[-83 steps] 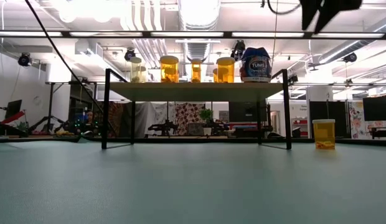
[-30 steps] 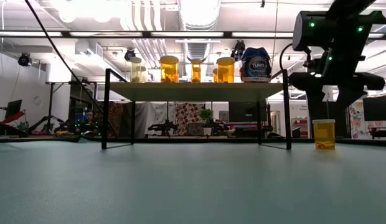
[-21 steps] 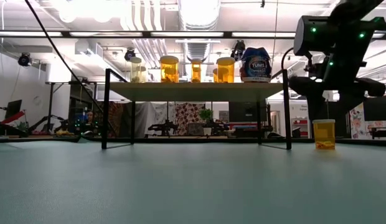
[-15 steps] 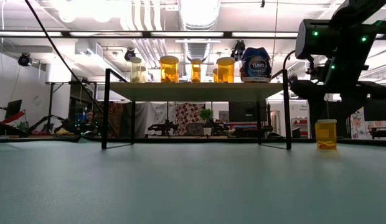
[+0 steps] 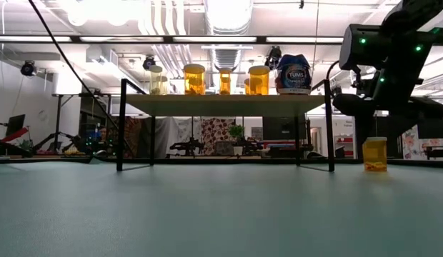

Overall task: Pick and place medicine bottles onto shelf by color
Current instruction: Put the big orange pill bottle on the shelf

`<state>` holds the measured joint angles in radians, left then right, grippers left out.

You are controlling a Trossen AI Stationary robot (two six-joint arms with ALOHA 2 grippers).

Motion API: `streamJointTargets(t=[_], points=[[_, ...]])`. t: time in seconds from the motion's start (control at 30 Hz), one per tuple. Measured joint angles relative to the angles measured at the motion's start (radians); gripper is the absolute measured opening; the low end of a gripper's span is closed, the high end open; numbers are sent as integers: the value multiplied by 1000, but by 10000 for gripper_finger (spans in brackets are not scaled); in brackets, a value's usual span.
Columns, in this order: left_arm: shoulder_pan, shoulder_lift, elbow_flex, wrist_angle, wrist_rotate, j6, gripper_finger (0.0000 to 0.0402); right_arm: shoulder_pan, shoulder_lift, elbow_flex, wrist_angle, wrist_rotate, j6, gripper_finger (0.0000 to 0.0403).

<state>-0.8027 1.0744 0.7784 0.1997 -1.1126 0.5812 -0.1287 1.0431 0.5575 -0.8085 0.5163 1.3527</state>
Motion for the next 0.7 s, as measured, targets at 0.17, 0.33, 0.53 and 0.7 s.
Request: streamJointTargets(t=[0.17,0.33,0.53,0.7], points=[[0,0,0,0,0,0,270,0,0,3,0,-12,1,213],[0,0,0,0,0,0,270,0,-1,12,-3,-21,-10,215],[0,0,0,0,0,-2,270,-9,-2,97,-112,-17,-52,215],[0,0,0,0,0,-2,270,-16,-2,232,-261,15,-97,215]])
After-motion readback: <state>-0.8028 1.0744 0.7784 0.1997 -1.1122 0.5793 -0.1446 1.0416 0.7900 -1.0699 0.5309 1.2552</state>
